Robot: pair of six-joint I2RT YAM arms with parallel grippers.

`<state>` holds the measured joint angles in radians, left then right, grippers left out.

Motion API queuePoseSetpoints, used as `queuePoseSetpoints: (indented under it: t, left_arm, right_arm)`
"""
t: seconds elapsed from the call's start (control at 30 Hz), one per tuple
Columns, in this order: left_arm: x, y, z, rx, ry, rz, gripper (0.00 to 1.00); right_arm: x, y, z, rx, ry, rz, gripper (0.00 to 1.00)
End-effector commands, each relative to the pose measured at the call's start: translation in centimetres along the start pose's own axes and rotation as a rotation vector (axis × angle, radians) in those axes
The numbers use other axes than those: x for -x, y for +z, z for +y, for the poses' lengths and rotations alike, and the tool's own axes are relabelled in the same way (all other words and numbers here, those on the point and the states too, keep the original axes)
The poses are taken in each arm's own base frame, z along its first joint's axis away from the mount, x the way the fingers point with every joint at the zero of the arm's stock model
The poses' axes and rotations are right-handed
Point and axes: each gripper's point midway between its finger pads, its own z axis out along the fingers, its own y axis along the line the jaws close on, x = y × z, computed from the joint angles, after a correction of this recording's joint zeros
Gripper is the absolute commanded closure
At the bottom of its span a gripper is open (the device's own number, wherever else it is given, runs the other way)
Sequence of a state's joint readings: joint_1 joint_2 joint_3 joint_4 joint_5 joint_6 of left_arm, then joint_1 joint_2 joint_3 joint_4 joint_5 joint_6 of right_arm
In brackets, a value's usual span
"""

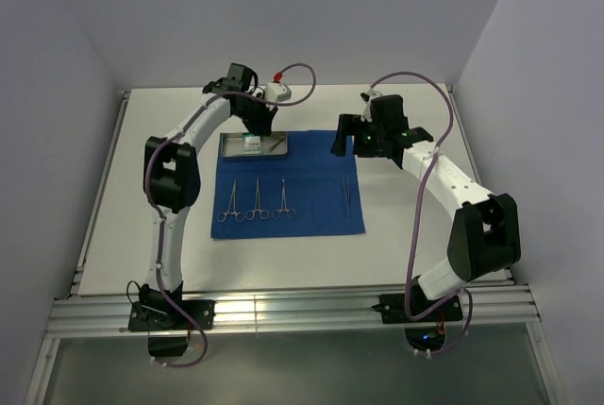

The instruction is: Open and lay out the surgical kit

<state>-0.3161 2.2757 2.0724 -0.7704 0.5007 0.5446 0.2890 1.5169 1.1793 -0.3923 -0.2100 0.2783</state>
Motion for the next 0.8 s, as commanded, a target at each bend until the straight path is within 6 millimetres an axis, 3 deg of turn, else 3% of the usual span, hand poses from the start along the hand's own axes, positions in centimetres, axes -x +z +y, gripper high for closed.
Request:
queuePoseSetpoints:
  t: [0.0, 0.23, 0.77]
  left_arm:
    - [-1.0, 0.8, 0.3, 0.009, 0.054, 0.051, 0.82]
    - [-1.9, 2.0, 0.4, 0.009, 0.039, 0.068, 0.73]
    - [-3.5, 3.8, 0.8, 0.025, 0.039, 0.106, 0.67]
  right_arm:
    - [1.9, -0.6, 0.5, 0.031, -0.014, -0.046, 0.0]
    - [2.0, -0.5, 0.4, 0.045, 0.002, -0.032, 0.0]
    - [1.6, 0.1, -0.4, 0.04, 0.043, 0.0, 0.0]
